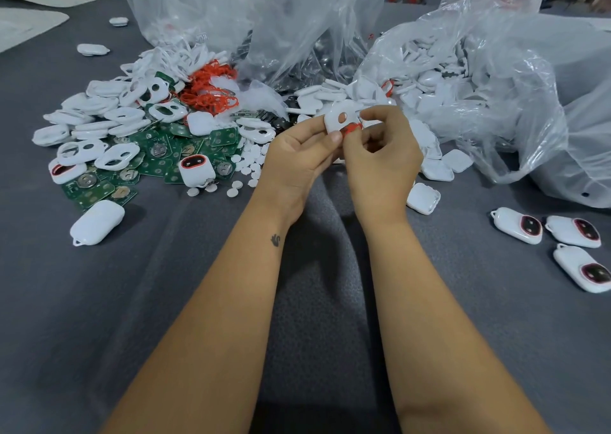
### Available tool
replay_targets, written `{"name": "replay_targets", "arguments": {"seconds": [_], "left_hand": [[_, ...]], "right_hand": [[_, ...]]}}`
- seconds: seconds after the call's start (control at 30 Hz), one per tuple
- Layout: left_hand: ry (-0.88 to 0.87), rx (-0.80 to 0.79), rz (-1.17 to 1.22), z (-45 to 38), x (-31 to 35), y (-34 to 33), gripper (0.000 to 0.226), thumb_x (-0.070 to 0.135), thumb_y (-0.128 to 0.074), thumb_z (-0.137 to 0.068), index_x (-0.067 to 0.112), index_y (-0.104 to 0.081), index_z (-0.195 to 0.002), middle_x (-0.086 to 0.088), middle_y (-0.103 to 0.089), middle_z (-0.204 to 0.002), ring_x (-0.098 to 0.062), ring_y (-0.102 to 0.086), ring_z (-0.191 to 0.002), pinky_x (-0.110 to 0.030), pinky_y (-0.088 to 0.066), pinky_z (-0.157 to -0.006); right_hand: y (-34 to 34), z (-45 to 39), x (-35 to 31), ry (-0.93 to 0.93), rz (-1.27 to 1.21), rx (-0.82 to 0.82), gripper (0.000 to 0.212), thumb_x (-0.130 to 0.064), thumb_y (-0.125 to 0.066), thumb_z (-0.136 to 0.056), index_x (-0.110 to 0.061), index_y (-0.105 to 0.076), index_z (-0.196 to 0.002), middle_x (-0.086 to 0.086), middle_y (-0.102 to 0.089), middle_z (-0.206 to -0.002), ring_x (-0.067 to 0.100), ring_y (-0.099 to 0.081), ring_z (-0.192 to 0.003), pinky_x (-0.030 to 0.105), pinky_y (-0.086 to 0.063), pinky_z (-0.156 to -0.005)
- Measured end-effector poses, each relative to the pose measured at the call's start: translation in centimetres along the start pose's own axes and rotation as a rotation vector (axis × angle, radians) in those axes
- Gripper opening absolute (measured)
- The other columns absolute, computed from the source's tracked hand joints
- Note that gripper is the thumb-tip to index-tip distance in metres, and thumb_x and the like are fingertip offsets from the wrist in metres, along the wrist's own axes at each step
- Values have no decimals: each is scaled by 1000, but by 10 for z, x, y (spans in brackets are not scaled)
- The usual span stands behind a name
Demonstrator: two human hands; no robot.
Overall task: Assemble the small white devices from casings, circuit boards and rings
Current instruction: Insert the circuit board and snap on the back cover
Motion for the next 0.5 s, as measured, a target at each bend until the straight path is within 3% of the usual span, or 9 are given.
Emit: {"name": "replay_targets", "arguments": {"seconds": [0.13,0.23,0.33,0.5], "left_hand": [[-8,49,-32,0,1,4,24,-2,-53,-95,9,-65,-112,-6,-74,-101,-19,-68,-103,-26,-53,-91],[-19,76,-70,0,2,6,23,-1,-52,-96,11,-66,-110,0,-75,-96,-12,-68,-96,-23,-54,-89],[-29,109,-65,0,3,7,21,-2,-51,-96,8,-66,-107,-1,-75,-91,-11,-70,-89,-24,-56,-82],[-16,214,-39,-2,3,15,20,-3,-50,-96,5,-67,-103,-10,-72,-92,-18,-68,-86,-28,-56,-82]], "right_hand": [[-2,1,-2,26,1,-33,10,-13,-62,-83,-17,-70,-88,-12,-65,-71,4,-61,-70,32,-53,-74],[-4,3,-4,77,34,-57,17,-13,-61,-87,-10,-73,-98,0,-71,-88,11,-64,-82,30,-52,-82],[-6,4,-12,173,86,-63,22,-11,-60,-88,-7,-73,-104,7,-64,-95,10,-58,-81,15,-46,-76],[-23,7,-11,154,72,-263,38,-10,-64,-81,-8,-66,-120,0,-51,-102,14,-59,-92,18,-46,-87]]}}
Point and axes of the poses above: each hand's wrist, its own z-axis away from the middle knuckle, its own y-axis out of the back of the hand, x = y × z, the point moved 7 cm from there along -z, towards the middle knuckle
